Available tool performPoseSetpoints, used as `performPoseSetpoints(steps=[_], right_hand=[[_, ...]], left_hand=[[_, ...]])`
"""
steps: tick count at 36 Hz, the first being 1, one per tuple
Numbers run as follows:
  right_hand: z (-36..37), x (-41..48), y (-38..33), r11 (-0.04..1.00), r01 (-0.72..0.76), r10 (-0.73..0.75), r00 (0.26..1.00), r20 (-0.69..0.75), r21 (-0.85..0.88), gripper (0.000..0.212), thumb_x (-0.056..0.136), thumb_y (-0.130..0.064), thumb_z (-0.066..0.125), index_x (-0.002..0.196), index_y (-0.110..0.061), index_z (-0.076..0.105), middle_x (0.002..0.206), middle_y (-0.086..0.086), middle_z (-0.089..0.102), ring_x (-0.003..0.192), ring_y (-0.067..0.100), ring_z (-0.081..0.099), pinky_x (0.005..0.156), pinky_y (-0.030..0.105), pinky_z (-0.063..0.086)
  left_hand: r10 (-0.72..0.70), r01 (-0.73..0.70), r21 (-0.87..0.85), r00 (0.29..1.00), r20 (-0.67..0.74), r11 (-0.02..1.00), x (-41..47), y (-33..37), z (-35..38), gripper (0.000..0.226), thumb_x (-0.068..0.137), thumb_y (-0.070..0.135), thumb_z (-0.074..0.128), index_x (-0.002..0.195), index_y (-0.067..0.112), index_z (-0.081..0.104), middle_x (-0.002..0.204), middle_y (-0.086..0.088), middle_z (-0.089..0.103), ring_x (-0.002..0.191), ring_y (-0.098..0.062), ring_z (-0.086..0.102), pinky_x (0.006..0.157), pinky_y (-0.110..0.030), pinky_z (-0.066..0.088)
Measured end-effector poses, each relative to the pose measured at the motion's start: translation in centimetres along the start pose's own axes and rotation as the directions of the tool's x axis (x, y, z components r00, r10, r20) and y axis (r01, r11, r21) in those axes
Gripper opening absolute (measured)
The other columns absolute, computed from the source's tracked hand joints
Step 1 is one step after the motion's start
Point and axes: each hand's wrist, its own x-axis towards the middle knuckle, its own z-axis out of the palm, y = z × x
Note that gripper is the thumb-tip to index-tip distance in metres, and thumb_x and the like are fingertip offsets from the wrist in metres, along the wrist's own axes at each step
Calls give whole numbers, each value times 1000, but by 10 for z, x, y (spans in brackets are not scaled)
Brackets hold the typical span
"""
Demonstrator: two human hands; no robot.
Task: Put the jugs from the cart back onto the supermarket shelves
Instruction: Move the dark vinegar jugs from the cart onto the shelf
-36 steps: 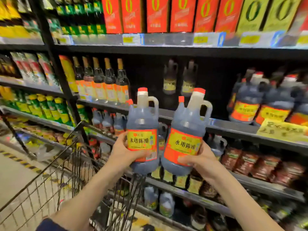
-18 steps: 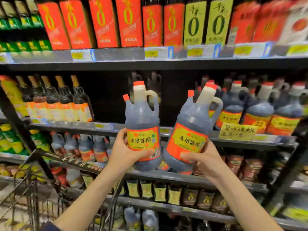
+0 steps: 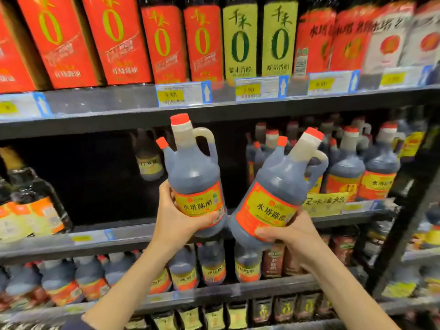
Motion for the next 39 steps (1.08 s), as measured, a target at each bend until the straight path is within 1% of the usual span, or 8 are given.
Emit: performPoseSetpoints(steps=[3,7,12,21,28,34,37,39], right_hand=[[1,8,0,999,25,-24,999,-45,28,81,31,-15,89,106,-1,62,90,12,74,84,27,71,66,30,55],[3,16,3,997,52,-44,992,-114,65,85,31,-12,88,109,3,59,91,15,73,84,28,71,66,30,56],[8,23,2,996,74,-64,984,-168,57,78,30,-15,87,102,2,62,86,13,74,79,25,71,64,29,55],[9,25,3,994,106,-98,965,-244,19,59,34,-4,86,90,-4,66,81,10,75,75,22,71,63,28,55],[6,27,2,992,124,-119,951,-284,-2,50,41,3,82,87,-9,67,79,7,74,75,20,71,63,27,55],[3,33,7,995,95,-95,952,-291,-16,60,36,-6,88,91,-6,67,84,10,74,81,25,71,66,31,55],[2,37,9,996,79,-85,948,-307,-33,73,33,-14,89,101,-1,64,87,12,74,83,26,71,67,31,55],[2,39,10,996,73,-83,944,-318,-44,76,33,-14,89,103,1,63,88,13,74,84,27,71,68,33,56]], left_hand=[[34,-33,-15,999,23,999,18,-7,6,92,52,12,91,126,13,36,110,19,49,93,21,54,68,-3,46],[68,-64,-74,996,49,995,34,-13,9,104,43,40,89,127,12,35,108,32,52,102,13,56,75,-8,49],[76,-62,-103,988,134,993,51,-25,16,94,47,24,89,122,19,33,100,40,55,100,7,60,77,-15,52],[0,18,-78,972,234,997,75,-62,44,95,55,7,92,128,12,30,107,7,60,90,3,64,67,-18,54],[-8,2,17,946,324,1000,95,-83,64,96,58,-1,87,126,22,23,100,9,57,81,6,61,62,-9,47],[-71,51,62,926,371,997,112,-95,77,98,58,4,88,132,16,24,100,16,45,99,-12,52,81,-25,40],[-115,116,20,911,396,993,124,-100,82,105,55,6,90,135,7,22,115,3,48,107,-12,51,87,-26,43],[-145,158,3,903,405,987,132,-107,84,118,43,26,95,135,3,27,125,-8,52,113,-19,56,93,-38,50]])
